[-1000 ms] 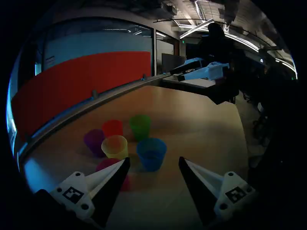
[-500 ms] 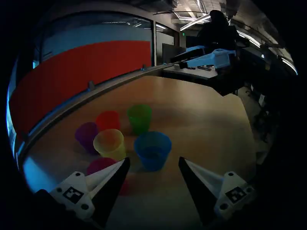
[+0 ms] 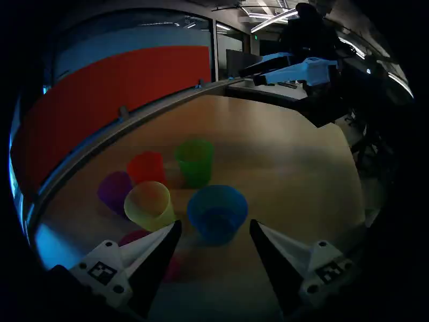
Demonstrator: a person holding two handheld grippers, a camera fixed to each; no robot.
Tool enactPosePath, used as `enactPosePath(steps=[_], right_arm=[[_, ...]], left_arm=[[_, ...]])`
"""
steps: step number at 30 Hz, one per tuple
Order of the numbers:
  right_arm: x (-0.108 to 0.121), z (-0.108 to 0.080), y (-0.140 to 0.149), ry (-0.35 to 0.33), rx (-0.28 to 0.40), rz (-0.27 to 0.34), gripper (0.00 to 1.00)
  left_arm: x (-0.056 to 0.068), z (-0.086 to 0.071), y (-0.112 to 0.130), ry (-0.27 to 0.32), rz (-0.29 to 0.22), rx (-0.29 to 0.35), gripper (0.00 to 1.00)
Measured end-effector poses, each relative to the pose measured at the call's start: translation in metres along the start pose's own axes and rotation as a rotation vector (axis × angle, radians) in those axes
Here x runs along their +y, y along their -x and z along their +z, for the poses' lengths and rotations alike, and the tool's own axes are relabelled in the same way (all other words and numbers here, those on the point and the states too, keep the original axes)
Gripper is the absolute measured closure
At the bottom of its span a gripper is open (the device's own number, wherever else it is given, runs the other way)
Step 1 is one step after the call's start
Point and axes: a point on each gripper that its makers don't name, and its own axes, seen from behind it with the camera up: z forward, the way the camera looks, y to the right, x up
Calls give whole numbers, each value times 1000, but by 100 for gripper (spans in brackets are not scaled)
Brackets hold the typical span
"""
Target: Pour water
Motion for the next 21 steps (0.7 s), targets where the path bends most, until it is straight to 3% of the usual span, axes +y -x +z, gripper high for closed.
enactPosePath(steps=[21], right_arm=[[10,-3,5,4,8,10,0]], left_arm=[[1,37,-4,-8,26,-61,6]])
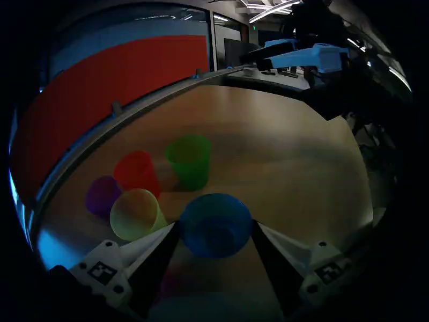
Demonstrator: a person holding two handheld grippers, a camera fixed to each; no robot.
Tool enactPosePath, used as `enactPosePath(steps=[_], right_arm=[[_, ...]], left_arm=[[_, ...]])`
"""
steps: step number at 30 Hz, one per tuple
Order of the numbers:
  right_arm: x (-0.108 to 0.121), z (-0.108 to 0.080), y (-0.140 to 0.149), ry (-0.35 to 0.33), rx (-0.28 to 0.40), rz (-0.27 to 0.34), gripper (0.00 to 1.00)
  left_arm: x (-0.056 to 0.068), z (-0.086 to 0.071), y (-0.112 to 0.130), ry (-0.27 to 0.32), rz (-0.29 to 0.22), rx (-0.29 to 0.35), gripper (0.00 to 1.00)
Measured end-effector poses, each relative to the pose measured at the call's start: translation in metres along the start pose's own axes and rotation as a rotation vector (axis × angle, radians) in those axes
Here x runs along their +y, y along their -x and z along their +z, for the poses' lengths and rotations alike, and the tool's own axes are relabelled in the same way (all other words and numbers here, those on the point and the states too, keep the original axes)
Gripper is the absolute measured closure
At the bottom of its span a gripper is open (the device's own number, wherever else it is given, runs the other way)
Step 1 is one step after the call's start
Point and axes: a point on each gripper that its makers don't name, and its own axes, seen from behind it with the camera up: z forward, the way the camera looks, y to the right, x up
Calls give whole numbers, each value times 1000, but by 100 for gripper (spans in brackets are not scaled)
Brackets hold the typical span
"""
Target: Pour water
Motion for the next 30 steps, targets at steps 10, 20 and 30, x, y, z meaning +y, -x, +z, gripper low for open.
enactPosePath(steps=[10,20,30], right_arm=[[3,-3,1,5,5,5,0],[5,-6,2,8,6,8,0],[5,-6,1,14,7,3,0]], left_arm=[[1,5,1,-17,12,-6,8],[6,3,0,4,8,5,10],[3,-15,-16,-1,-22,74,11]])
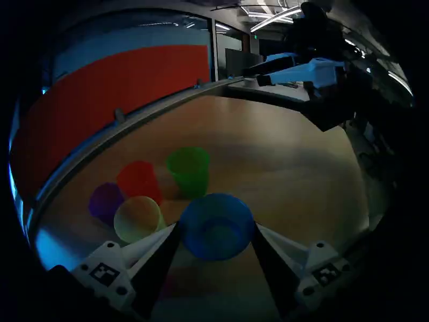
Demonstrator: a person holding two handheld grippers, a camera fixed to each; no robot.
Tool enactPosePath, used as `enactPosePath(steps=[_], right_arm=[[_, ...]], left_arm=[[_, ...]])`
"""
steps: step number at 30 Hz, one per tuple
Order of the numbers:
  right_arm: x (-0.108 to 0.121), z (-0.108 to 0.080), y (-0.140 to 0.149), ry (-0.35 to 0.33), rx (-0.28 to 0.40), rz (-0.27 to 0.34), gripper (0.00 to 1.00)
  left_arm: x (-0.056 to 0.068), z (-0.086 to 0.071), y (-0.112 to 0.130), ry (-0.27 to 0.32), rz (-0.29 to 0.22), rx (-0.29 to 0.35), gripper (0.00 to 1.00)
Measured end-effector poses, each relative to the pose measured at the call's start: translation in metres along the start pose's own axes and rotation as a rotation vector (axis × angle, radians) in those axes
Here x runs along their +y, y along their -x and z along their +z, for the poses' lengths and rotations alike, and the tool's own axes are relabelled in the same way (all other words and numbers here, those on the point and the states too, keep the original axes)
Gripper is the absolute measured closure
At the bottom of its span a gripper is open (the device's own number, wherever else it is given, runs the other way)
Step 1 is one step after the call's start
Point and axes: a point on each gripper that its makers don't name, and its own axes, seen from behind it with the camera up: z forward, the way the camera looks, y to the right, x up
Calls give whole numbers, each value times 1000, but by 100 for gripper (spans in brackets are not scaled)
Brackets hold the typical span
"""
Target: Pour water
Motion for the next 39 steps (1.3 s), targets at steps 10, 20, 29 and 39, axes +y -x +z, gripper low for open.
enactPosePath(steps=[10,20,29,39], right_arm=[[-3,2,-4,2,2,-10,0],[-10,5,-9,-5,0,-26,0],[-15,9,-11,-11,0,-32,0],[-20,16,-10,-22,0,-29,0]], left_arm=[[-18,-29,-20,-56,-12,94,11],[-38,-59,-49,-108,-23,194,11],[-55,-85,-68,-160,-22,263,11],[-69,-113,-88,-204,-22,344,11]])
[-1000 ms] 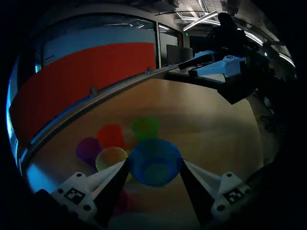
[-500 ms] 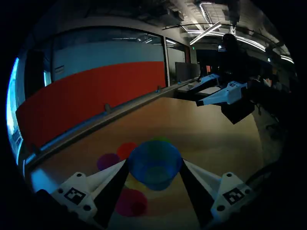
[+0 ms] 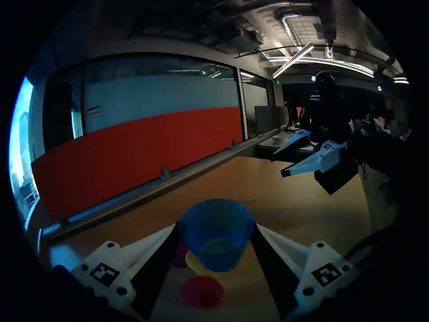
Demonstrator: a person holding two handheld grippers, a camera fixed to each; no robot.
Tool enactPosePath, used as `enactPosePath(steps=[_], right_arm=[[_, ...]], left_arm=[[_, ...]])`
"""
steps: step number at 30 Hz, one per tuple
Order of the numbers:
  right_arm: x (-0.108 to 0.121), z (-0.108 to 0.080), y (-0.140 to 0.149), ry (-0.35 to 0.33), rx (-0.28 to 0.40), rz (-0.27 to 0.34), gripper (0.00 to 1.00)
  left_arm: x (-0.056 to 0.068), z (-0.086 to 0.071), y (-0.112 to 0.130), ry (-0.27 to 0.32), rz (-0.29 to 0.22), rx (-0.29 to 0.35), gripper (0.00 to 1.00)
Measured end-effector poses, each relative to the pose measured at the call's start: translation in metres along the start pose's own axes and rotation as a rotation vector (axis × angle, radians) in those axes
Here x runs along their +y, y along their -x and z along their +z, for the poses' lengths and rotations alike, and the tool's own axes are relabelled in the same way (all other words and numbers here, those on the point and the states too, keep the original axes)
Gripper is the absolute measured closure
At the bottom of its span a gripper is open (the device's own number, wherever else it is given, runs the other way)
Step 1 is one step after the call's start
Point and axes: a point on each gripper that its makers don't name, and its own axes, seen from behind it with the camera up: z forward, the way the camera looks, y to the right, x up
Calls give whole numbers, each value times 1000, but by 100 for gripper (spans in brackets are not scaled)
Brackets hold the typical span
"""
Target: Pour water
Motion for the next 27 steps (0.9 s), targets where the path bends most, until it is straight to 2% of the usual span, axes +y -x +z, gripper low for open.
enactPosePath(steps=[9,18,27], right_arm=[[-3,7,-3,-5,-3,-3,0],[-5,12,-2,-10,-4,-1,0],[-8,19,-2,-17,-5,0,0]], left_arm=[[-11,-15,-24,-22,-30,83,11],[-23,-29,-55,-28,-76,196,11],[-28,-39,-64,-24,-78,235,11]])
